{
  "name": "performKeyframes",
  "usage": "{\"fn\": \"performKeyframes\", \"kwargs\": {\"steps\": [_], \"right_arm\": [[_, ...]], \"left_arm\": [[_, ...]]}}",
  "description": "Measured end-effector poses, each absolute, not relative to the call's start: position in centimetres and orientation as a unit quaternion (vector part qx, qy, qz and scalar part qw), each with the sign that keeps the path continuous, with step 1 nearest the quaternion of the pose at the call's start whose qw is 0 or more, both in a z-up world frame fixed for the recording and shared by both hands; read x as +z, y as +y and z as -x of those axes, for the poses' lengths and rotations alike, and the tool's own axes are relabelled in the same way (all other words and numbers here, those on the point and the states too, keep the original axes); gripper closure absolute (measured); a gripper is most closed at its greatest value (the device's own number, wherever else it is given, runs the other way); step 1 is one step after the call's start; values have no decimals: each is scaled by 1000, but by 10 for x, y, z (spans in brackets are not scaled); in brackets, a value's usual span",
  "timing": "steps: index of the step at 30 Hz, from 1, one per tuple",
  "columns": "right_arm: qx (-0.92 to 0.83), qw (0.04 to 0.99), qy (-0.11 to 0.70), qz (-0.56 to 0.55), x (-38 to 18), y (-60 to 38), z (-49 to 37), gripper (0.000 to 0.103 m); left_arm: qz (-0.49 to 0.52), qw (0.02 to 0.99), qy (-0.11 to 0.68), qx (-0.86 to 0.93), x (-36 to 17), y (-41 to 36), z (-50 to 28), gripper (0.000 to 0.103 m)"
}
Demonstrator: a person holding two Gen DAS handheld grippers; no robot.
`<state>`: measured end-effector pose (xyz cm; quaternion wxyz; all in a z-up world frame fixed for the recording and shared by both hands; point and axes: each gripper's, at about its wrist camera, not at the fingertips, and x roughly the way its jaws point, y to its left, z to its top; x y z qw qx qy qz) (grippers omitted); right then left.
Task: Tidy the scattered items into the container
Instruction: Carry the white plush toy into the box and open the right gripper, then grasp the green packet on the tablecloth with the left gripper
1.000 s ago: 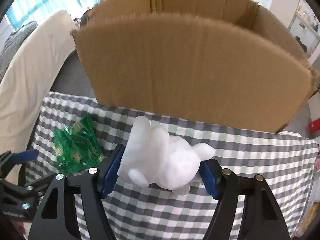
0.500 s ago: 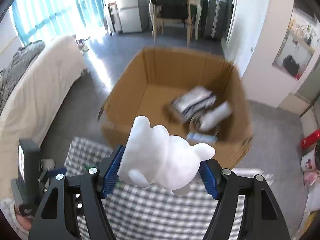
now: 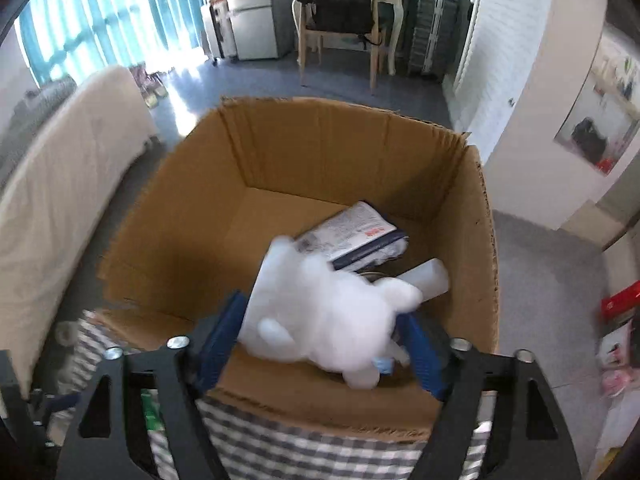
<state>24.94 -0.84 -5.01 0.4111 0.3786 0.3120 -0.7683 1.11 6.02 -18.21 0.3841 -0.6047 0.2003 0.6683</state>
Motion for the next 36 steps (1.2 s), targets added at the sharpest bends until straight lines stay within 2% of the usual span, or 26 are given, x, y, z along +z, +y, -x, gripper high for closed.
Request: {"fn": "performKeyframes", "kwargs": {"steps": [11,20,27,31,36], "right_arm": [[-766,422,263,-406,-19,51,-256,20],[-763,374,239,-470,-45,127,-265,20],[-750,362,230,-505,-65,145,-277,20],[-751,369,221,-502,-60,145,-286,20],[-750,372,222,-500,-58,145,-296,20]], "left_arm": [[573,412,208,677,-165,85,-33,0],[549,416,243,684,-212,116,-31,0],[532,457,241,671,-210,109,-32,0],[550,468,209,659,-202,103,-19,0],[586,456,214,635,-205,106,-8,0]]}}
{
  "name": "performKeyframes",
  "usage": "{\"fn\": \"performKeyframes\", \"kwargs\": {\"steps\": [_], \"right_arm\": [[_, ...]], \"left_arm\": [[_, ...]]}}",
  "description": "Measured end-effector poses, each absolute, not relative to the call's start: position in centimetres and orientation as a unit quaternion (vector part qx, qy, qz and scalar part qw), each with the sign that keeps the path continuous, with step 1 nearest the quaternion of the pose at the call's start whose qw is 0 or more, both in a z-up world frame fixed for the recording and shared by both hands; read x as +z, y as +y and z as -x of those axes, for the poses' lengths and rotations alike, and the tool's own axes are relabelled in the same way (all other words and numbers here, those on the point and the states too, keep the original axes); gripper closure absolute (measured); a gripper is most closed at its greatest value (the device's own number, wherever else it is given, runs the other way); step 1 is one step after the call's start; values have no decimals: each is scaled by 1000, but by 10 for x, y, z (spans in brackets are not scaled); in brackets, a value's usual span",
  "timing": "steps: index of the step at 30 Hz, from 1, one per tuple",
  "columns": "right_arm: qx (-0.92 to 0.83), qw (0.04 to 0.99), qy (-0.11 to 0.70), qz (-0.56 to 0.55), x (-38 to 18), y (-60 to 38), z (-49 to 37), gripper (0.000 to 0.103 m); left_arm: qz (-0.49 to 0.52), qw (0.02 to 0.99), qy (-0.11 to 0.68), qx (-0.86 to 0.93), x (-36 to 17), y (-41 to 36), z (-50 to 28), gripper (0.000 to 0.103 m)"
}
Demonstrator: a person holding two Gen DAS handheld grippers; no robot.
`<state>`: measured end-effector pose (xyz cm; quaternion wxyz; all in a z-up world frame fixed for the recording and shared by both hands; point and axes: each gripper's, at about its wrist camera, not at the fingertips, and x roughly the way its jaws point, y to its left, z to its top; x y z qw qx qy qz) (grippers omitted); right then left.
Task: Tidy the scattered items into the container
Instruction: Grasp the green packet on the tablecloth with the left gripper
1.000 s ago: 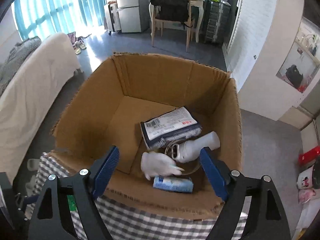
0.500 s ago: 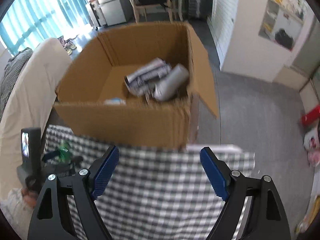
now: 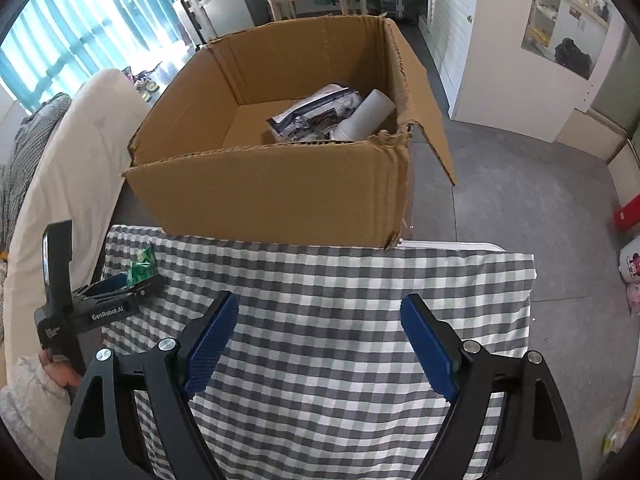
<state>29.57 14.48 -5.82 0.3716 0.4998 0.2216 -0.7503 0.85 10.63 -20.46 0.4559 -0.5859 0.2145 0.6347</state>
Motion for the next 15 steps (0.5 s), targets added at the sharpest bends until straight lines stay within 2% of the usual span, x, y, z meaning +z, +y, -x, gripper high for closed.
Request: {"fn": "performKeyframes", "kwargs": {"steps": [5,12,15], "right_arm": [[-751,360,225,-506,-63,148,-305,20],[-748,350,231,-514,-68,151,-318,19],[-750,347,230,-515,-69,154,-320,20]], "left_arm": [[568,445,308,620,-214,125,-25,0],[563,432,305,635,-208,130,-24,0],[539,440,289,658,-193,141,-18,11]]}}
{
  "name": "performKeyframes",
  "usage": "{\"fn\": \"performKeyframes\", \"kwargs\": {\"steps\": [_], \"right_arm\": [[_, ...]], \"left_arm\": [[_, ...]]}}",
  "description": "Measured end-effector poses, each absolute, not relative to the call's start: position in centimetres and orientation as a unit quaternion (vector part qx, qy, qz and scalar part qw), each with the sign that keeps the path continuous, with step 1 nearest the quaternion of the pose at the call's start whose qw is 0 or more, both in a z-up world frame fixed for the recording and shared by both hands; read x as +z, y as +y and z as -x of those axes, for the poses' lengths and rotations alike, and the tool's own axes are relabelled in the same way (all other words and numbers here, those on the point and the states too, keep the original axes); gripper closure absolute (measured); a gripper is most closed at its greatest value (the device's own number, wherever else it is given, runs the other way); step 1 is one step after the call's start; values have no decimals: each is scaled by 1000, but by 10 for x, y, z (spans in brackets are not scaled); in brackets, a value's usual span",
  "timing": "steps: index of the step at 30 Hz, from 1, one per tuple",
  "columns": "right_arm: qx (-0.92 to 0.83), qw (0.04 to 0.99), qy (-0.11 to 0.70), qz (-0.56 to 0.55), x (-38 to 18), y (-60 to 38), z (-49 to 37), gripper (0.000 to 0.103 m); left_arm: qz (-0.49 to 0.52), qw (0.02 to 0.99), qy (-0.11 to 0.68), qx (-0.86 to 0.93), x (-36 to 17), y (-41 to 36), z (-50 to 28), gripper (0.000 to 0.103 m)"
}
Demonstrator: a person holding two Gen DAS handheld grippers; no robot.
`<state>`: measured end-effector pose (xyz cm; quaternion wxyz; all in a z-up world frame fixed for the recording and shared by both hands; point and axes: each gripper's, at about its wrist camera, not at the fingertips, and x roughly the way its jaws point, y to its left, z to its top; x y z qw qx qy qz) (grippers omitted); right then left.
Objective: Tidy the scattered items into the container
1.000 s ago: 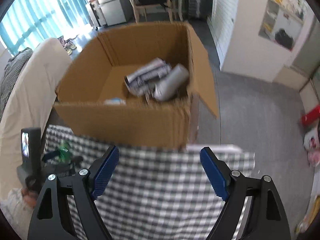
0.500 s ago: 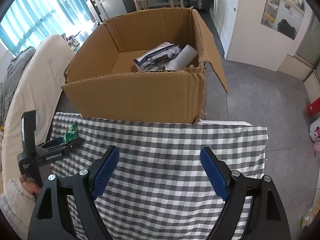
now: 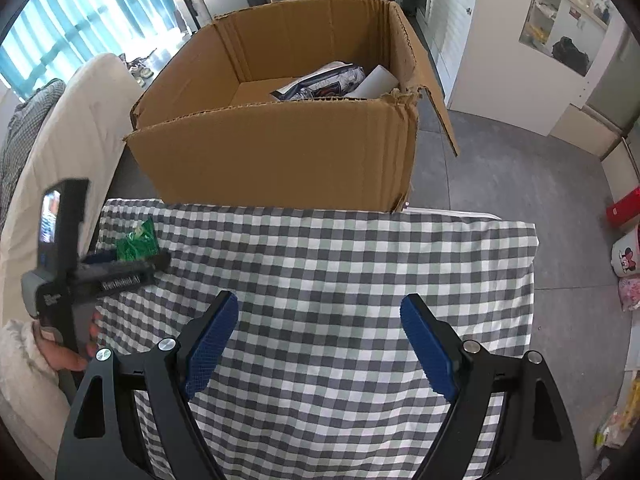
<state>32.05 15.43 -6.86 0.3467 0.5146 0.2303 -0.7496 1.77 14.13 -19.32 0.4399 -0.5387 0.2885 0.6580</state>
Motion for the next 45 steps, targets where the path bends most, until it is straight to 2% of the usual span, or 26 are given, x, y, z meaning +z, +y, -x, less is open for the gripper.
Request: {"fn": "performKeyframes", "kwargs": {"steps": [2,3,6,7,18,27,29,34,36,37,38,39,45], "right_arm": [[-750,343,228,-517,-70,156,-320,20],[-751,340,228,-518,-71,156,-320,20],[-752,332,222,-524,-73,159,-317,19],[-752,330,220,-526,-74,161,-317,19],[-750,325,214,-536,-82,163,-315,19],[-754,317,200,-540,-79,170,-307,20],[-756,316,196,-539,-76,171,-304,20],[-760,310,188,-540,-72,176,-299,20],[-761,307,188,-540,-72,179,-298,20],[-762,305,189,-540,-72,180,-297,20],[-762,302,190,-541,-73,182,-296,20],[-762,298,191,-542,-75,184,-295,20],[-763,277,193,-551,-83,194,-290,19]], "left_arm": [[540,445,283,656,-195,141,-14,27],[541,449,280,653,-196,141,-13,29],[523,464,273,660,-189,137,-13,50],[512,465,274,668,-184,136,-13,80],[524,502,242,644,-185,112,14,84],[500,536,226,641,-128,94,-16,85],[499,544,226,636,-125,95,-8,92],[504,543,254,622,-132,100,-29,92],[512,519,272,628,-145,102,-32,87],[522,508,277,627,-151,103,-32,69],[538,495,283,621,-157,104,-32,37],[549,487,284,617,-162,104,-33,28],[552,487,295,610,-168,107,-42,18]]}}
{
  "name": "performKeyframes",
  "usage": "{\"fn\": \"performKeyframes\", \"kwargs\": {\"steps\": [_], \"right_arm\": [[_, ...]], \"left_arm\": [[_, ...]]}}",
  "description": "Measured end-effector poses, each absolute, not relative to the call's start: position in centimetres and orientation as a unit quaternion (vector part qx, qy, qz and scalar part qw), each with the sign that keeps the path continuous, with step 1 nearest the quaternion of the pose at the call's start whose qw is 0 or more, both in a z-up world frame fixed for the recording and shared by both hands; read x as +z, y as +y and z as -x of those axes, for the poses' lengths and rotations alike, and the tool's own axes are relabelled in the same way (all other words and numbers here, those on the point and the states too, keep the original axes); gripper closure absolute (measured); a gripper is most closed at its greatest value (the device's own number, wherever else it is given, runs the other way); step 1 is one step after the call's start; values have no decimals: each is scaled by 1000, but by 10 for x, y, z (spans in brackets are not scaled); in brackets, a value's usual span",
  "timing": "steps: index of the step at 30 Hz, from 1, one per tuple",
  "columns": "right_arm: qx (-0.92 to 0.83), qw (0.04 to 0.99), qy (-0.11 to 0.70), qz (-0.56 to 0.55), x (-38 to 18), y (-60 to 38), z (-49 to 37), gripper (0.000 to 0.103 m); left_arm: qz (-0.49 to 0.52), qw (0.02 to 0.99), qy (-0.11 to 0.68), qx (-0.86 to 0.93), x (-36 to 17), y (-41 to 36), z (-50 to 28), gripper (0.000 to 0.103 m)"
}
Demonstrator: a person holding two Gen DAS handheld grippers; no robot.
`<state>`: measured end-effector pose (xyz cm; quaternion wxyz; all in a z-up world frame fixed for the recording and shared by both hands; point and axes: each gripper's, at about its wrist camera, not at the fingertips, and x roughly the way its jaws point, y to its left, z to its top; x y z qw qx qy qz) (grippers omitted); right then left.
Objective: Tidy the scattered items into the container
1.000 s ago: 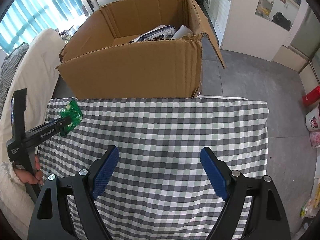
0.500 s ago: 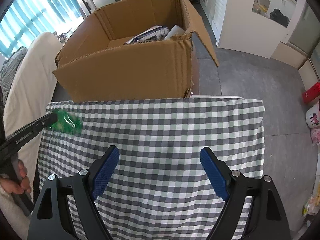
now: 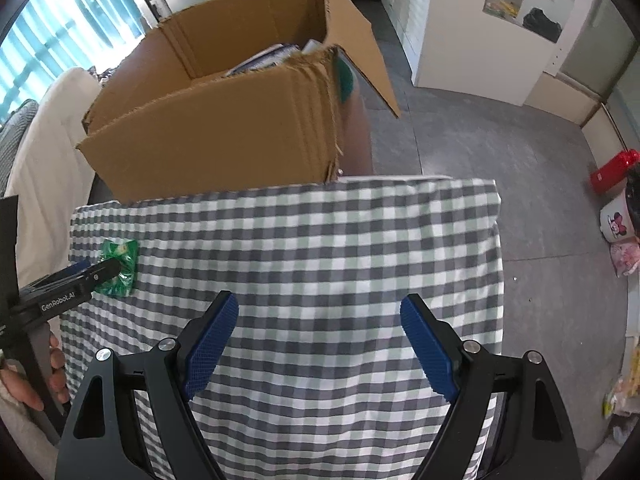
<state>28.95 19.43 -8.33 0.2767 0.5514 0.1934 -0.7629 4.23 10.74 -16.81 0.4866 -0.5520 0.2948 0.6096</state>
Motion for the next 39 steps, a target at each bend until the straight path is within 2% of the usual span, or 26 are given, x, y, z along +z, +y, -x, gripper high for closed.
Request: {"fn": "performKeyframes", "kwargs": {"steps": [14,16,17,18,19,20,22,29,39], "right_arm": [[-765,280,189,-548,-82,192,-292,20],[-765,278,189,-549,-84,191,-292,20],[-765,277,188,-550,-85,191,-291,20],[-765,275,188,-551,-85,192,-291,20],[-765,274,188,-552,-86,193,-291,20],[-764,273,188,-553,-86,193,-291,20],[-763,272,186,-556,-87,195,-291,20],[-764,271,184,-556,-86,196,-293,20],[-763,266,178,-561,-87,199,-295,20]], "left_arm": [[534,515,303,598,-180,138,-72,18],[535,521,295,596,-181,139,-69,22],[533,520,296,598,-182,136,-67,34],[530,517,299,602,-183,134,-65,41],[526,516,299,607,-182,129,-63,57],[524,517,293,610,-181,126,-60,78],[525,516,285,614,-177,122,-55,95],[525,515,278,618,-172,110,-52,97],[504,532,264,628,-138,105,-45,97]]}}
